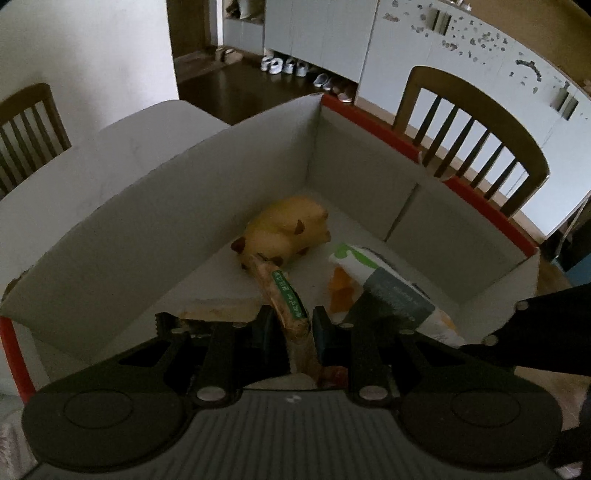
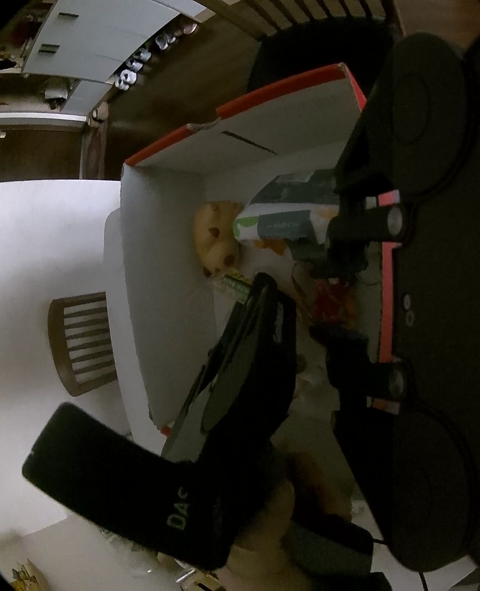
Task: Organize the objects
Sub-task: 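Lower both held items into the shoebox and open both tools, then lift both tools out of the shoebox and back away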
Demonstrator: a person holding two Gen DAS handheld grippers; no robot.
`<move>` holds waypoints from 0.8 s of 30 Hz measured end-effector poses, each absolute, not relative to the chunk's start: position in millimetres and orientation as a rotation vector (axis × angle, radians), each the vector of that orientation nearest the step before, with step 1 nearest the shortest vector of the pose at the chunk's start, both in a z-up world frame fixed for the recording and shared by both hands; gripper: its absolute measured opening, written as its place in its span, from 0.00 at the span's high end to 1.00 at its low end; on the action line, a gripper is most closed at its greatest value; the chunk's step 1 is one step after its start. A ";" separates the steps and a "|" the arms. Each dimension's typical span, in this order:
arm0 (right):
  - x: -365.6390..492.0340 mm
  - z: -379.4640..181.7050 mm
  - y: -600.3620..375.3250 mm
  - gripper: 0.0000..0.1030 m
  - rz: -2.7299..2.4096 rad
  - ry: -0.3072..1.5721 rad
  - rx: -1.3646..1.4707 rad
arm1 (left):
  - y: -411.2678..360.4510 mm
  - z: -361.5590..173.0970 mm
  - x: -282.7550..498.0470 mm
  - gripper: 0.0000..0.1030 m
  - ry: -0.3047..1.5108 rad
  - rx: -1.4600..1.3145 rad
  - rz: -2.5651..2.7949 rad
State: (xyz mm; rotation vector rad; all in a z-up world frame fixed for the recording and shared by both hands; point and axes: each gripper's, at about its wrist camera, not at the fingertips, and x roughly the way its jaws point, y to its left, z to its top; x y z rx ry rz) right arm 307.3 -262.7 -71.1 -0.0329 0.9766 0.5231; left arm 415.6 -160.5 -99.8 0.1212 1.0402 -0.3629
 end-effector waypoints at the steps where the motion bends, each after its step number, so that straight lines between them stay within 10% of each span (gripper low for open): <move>1: 306.9 -70.7 -262.9 0.71 0.527 0.976 -0.033 | -160.0 -99.5 415.2 0.76 1.040 0.120 -0.363; 7: 303.9 -68.0 -265.9 0.65 0.536 0.968 -0.027 | -159.6 -93.0 409.0 0.38 1.014 0.116 -0.376; 24: 290.5 -39.6 -274.9 0.55 0.551 0.915 -0.029 | -135.0 -46.5 369.3 0.37 0.880 0.081 -0.303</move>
